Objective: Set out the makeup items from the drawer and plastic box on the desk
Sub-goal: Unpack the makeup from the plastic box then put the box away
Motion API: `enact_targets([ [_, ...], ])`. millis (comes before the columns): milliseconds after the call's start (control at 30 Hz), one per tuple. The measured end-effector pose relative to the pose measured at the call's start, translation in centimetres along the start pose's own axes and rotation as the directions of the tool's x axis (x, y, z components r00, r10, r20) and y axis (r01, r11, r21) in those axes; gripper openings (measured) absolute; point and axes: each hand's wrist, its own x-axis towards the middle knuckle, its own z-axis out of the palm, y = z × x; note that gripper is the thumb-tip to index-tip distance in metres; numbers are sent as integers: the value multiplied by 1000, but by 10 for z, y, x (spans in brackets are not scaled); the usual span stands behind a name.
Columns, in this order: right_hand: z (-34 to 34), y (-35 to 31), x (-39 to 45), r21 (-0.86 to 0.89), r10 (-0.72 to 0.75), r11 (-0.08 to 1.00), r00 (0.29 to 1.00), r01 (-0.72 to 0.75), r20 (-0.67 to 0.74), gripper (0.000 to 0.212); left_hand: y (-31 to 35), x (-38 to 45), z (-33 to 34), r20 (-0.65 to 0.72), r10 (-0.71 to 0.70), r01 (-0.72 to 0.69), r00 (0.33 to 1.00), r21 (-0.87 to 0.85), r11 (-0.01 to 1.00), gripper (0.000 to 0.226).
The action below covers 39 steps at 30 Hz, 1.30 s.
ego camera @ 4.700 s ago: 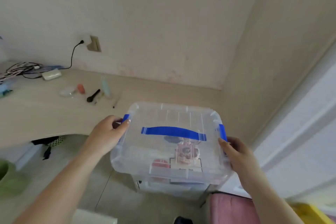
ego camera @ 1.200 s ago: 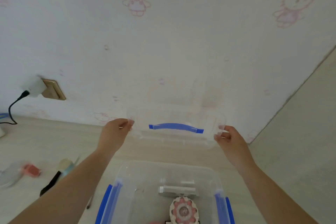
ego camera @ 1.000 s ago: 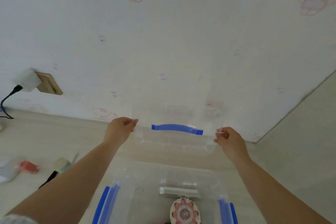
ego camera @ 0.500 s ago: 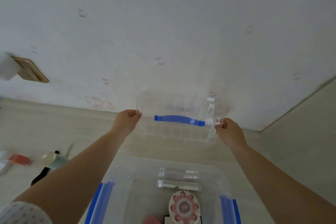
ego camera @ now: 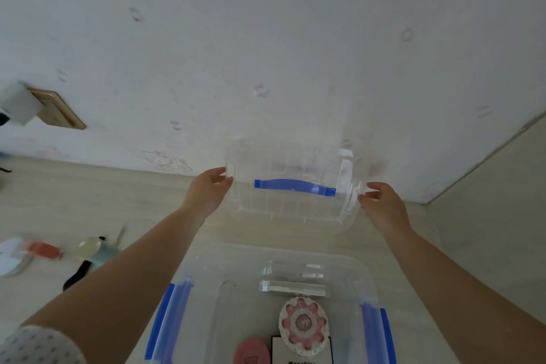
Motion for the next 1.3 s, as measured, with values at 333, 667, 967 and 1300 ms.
enact_targets([
  [333,-33,-23,-77,149,-234,955,962,255,-143,33,15,-67,-23,-90,241,-246,966,-46,968,25],
  [667,-18,-24,-189,-191,-375,842,802,505,465,24,-25,-166,-6,550,163,-392,819,331,858,29],
  [967,46,10,-187,-433,-135,562,594,705,793,41,-63,-177,43,709,-122,-554,695,636,537,37],
  [1300,55,32,-182,-498,-200,-4,487,867,850,48,-79,-170,58,709,-137,-639,692,689,342,62],
])
